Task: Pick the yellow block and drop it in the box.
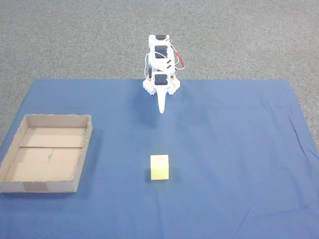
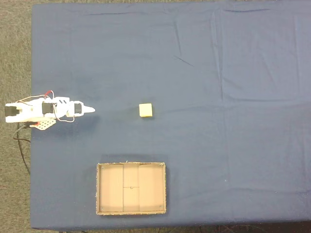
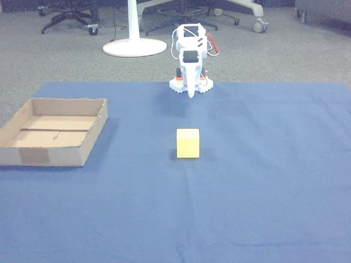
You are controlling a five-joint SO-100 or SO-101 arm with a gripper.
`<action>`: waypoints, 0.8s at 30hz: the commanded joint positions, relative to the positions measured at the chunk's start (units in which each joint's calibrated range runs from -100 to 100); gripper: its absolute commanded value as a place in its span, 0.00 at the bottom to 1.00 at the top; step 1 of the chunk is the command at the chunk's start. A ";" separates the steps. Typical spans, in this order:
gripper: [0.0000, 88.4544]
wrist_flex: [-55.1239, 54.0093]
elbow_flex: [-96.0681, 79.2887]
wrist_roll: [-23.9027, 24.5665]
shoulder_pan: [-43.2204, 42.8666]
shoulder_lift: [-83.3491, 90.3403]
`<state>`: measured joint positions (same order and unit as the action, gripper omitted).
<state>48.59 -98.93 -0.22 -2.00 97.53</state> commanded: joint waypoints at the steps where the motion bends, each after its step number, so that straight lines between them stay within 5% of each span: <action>1: 0.00 -0.93 -0.79 0.59 0.86 0.11; 12: 0.00 -2.91 -0.79 0.20 1.34 0.11; 16: 0.00 -13.33 16.04 0.20 5.50 -18.97; 21: 0.40 -13.08 51.51 2.00 6.60 -54.77; 24: 0.45 -9.19 69.61 -0.59 7.23 -72.24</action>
<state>36.91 -48.02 1.05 4.38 40.58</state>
